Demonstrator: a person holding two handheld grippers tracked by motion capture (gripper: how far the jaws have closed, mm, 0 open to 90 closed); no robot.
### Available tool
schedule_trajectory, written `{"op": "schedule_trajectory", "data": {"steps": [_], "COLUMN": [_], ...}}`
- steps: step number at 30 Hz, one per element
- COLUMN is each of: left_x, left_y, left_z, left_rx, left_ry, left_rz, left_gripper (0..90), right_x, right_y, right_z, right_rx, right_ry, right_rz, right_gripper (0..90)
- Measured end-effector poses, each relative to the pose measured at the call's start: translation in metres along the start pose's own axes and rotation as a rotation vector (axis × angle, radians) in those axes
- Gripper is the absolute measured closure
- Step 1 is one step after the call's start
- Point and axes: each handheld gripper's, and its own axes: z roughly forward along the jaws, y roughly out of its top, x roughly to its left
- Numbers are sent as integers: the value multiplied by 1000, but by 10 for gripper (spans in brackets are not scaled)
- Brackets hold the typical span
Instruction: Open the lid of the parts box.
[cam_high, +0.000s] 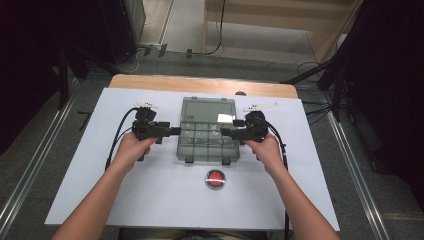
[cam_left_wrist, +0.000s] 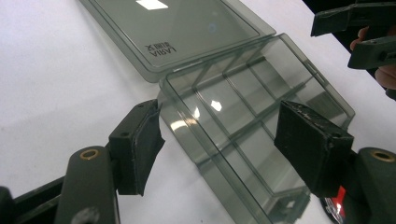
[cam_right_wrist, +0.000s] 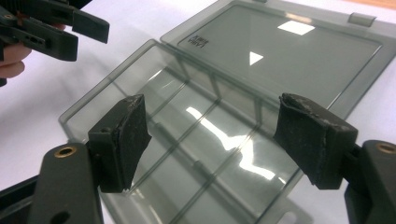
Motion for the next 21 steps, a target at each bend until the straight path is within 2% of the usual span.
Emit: {"op": "schedule_trajectory", "data": {"steps": [4,16,21], "left_x": [-4,-15,-21], "left_y": [-3,-17,-24], "left_z": [-4,-18,-18], "left_rx": [8,28,49], "left_ry": [-7,-4,-24], "left_rz": [12,65,84], "left_gripper": [311,310,310], "right_x": [5,20,27], "right_y": [-1,-12,-16], "right_z": [-1,-12,-18], "right_rx": [-3,16,14], "right_ry": [24,47,58], "right_rz": [-2,-31,-39], "right_gripper": [265,265,265]}}
